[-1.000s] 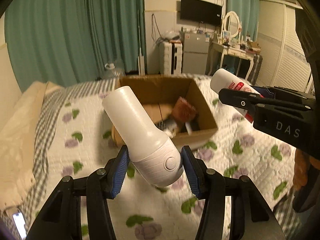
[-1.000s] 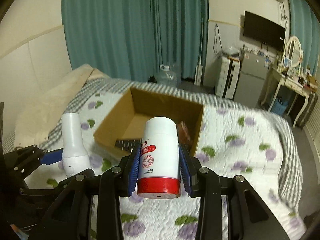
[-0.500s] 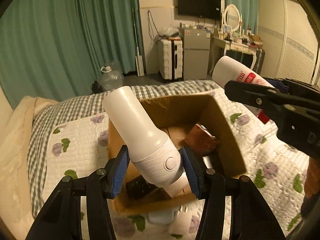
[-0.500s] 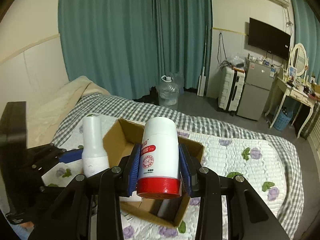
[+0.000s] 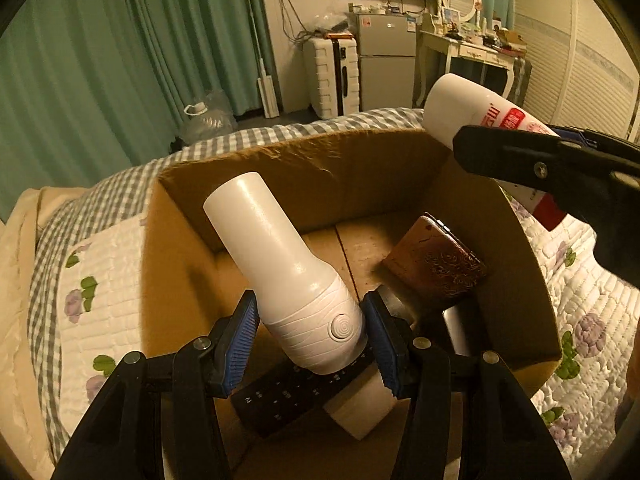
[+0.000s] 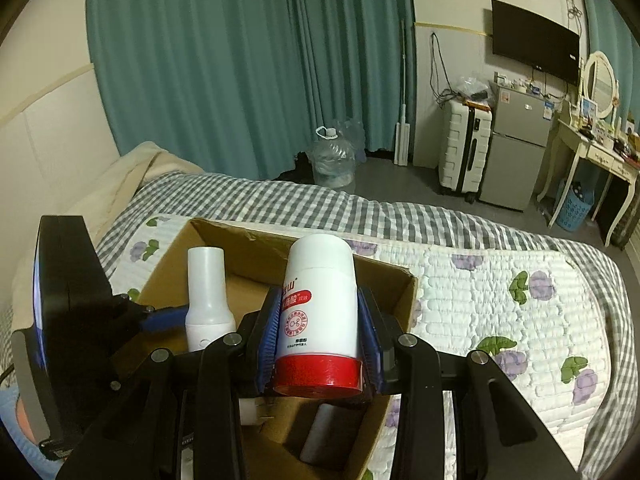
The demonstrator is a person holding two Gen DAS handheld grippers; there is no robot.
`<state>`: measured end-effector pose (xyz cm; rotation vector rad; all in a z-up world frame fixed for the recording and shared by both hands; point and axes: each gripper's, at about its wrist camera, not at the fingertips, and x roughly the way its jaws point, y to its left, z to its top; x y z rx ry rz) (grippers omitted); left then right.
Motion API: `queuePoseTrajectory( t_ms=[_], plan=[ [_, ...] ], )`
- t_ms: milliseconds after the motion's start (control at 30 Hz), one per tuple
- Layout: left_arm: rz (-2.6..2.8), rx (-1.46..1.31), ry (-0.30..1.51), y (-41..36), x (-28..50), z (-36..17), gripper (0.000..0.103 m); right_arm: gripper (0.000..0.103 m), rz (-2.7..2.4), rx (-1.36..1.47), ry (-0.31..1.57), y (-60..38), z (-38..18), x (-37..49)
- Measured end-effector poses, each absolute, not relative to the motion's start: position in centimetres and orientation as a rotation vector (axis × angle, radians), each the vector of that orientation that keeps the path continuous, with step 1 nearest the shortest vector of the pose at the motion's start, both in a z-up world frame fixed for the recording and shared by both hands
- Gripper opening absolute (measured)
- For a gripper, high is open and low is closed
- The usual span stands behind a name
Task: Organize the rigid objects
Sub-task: 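Carry white device into box and open left tool while right tool holds bottle, then lower the red-and-white spray bottle into the box and open the right tool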
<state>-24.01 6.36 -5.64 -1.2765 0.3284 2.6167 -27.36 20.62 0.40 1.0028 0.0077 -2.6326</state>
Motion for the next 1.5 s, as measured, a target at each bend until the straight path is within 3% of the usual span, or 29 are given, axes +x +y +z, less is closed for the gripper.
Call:
queuePoseTrajectory(
  t_ms=[233,700,1200,1233,1300,1500],
  plan=[
    [2.647,-1.27,0.336,6.5,-23.5,-5.4,0.061,0.036,-2.641,1.011,-0.011,21.2,0.4,-27.7],
    [2.834,-1.046,0.281,4.0,-19.6,0.9,0.067,0.036,-2.625,0.966,-0.006,20.8,2.8,-26.0],
    [2.943,-0.984,0.188,0.6,-20.7,-1.0,0.068,0.037,-2.539,1.119,0.069,16.2,-4.4,-31.3],
    [2.944,-0.987,0.182,0.4,-20.8,-1.1,0.068,0.038,-2.54,1.115,0.071,16.2,-4.5,-31.4],
    [2.949,-0.982,0.166,0.1,-20.6,-1.0,0.068,0.066,-2.554,1.088,0.073,16.3,-4.2,-31.1],
    [2.961,-0.94,0.134,-0.1,-19.0,0.8,0.068,0.069,-2.614,1.034,0.057,17.2,-1.3,-29.1]
  ],
)
